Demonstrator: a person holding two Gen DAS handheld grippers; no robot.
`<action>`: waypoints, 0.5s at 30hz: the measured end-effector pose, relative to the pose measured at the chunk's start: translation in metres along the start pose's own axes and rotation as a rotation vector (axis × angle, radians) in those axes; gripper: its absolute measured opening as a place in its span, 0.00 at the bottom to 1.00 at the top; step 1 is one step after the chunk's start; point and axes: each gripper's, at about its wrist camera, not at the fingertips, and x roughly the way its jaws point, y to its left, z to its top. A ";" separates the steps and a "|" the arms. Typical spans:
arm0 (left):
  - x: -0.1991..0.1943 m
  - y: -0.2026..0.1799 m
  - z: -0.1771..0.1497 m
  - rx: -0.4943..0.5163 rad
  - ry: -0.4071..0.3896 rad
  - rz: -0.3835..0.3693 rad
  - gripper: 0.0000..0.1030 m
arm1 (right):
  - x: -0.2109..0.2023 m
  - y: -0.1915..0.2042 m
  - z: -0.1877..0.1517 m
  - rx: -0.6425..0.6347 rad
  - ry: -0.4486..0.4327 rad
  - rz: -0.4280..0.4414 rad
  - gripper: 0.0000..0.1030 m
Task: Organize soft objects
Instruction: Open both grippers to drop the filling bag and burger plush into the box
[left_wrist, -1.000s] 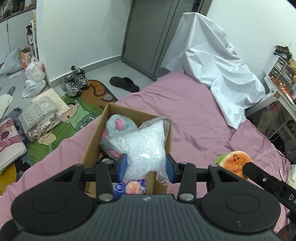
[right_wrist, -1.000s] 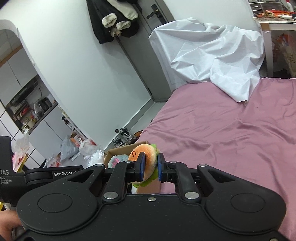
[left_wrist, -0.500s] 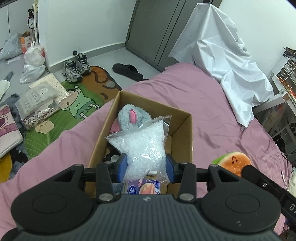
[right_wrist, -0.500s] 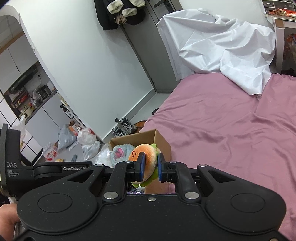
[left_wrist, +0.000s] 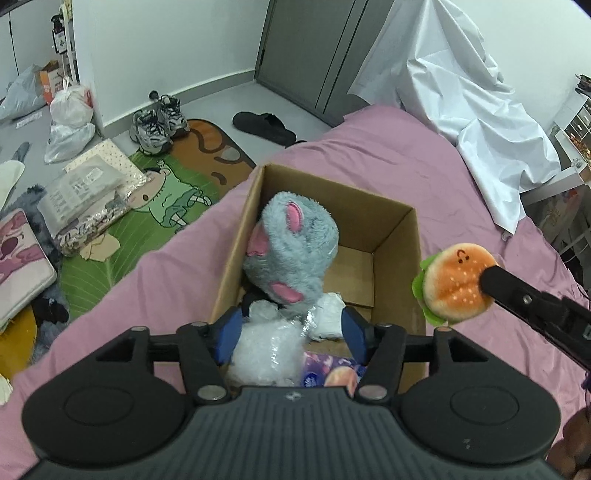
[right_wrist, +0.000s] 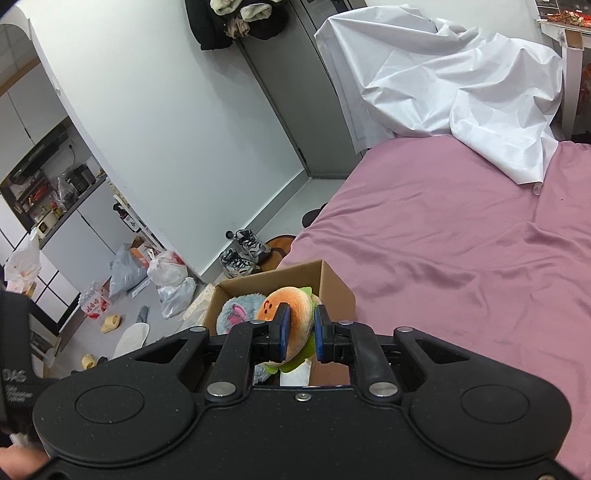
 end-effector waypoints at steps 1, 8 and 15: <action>0.000 0.000 0.001 -0.002 -0.002 0.000 0.61 | 0.002 0.002 0.000 -0.002 -0.002 -0.001 0.13; 0.003 0.005 0.004 0.002 0.010 0.005 0.71 | 0.011 0.017 -0.001 -0.018 -0.026 -0.003 0.48; 0.001 0.011 0.004 -0.007 0.033 0.029 0.79 | 0.008 0.016 -0.002 0.000 -0.024 -0.034 0.56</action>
